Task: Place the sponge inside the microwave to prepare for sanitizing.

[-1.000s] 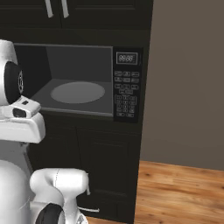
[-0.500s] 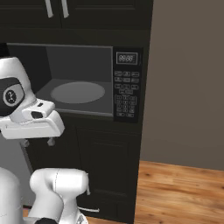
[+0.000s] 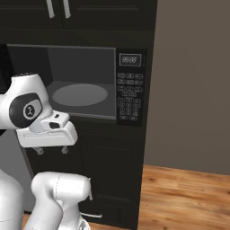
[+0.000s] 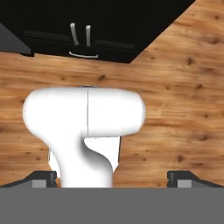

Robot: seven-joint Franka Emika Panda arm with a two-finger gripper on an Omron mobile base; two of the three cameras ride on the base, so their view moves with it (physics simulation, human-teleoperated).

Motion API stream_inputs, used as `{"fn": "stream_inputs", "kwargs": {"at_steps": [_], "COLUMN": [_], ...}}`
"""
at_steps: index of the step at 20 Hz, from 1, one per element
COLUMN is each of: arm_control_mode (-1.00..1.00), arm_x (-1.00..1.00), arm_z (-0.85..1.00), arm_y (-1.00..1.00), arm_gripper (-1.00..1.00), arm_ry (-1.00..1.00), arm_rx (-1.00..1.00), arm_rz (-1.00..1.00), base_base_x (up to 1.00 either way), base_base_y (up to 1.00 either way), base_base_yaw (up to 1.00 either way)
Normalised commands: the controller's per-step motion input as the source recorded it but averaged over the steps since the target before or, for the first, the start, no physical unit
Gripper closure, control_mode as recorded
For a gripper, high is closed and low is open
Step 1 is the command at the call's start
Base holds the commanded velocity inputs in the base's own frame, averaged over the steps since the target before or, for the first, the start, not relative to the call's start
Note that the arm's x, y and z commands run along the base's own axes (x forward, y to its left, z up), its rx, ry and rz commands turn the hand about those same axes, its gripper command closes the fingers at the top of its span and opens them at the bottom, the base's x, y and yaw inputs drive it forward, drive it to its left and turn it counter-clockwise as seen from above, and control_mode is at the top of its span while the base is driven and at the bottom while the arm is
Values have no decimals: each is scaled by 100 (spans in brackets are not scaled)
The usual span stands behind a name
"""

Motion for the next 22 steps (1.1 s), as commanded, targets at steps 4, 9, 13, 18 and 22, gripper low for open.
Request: {"fn": "stream_inputs", "kwargs": {"at_steps": [4,9,13,18,22], "arm_control_mode": [-100,-100,100,100,100], "arm_x": [0,-3,-5,0,0], "arm_z": [0,-3,-2,0,0], "arm_y": [0,-1,-5,0,0], "arm_gripper": [-100,-100,-100,-100,-100], "arm_ry": [0,0,0,0,0], "arm_rx": [0,0,1,0,0], "arm_rz": [0,0,-5,0,0], "base_base_x": [0,0,-7,0,0], "base_base_y": [0,0,-39,-71,-57], "base_base_yaw": [0,0,-42,-71,-74]}}
